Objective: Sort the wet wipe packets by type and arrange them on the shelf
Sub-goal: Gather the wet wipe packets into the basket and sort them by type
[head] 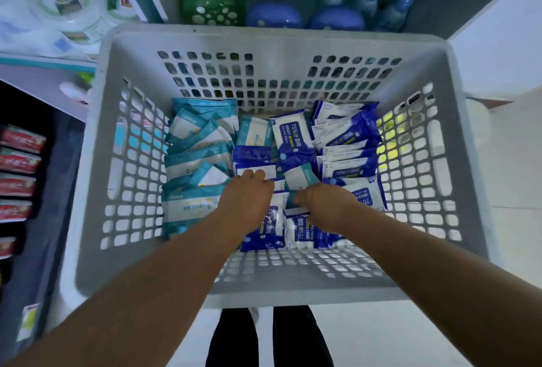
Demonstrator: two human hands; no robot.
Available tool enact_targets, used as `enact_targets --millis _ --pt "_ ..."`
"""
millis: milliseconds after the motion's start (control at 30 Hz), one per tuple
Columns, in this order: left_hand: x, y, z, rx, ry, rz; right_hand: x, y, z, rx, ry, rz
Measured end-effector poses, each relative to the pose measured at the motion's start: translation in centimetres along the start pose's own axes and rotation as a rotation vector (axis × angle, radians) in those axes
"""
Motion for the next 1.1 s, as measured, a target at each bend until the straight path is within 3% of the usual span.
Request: enact_targets --millis 233,400,533,867,933,1033,1100 --pt "0.0 -0.7 0.2 -0.108 -0.025 -0.121 0.2 0.5 0.3 -0.169 -0.029 0.115" --pt "-1.0 -0.8 -1.2 -0.346 -0.004 -0.149 -0.8 0.4 1.8 0.080 -0.042 0.016" --pt "-1.7 0.3 -2.3 -0.578 0.001 -0.162 -3.0 1.6 4.7 0.217 -0.147 0.128" --pt "-1.9 2.1 1.1 -0.803 -0.021 -0.215 -6.4 -0.6 7.9 0.210 -0.394 0.005" --pt "-1.7 2.3 2.2 -0.798 -0.047 -0.209 -6.9 -0.2 8.0 0.299 -0.361 0.063" --pt "-1.2 2.2 4.0 -0.842 -0.072 -0.217 -7.8 1.0 6.1 0.534 -0.064 0.066" --pt "-0.7 2.0 5.1 -0.913 -0.083 -0.222 -7.9 1.3 4.6 0.486 0.070 0.038"
Point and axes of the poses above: each hand's wrist, its own x-axis towards the middle knuckle, its own y-axis out of the back of the hand, z = x × y, the point moved 5 cm from there along x, towards the middle knuckle, and after that the axes turned 15 degrees about -z, right-handed, at the moved point
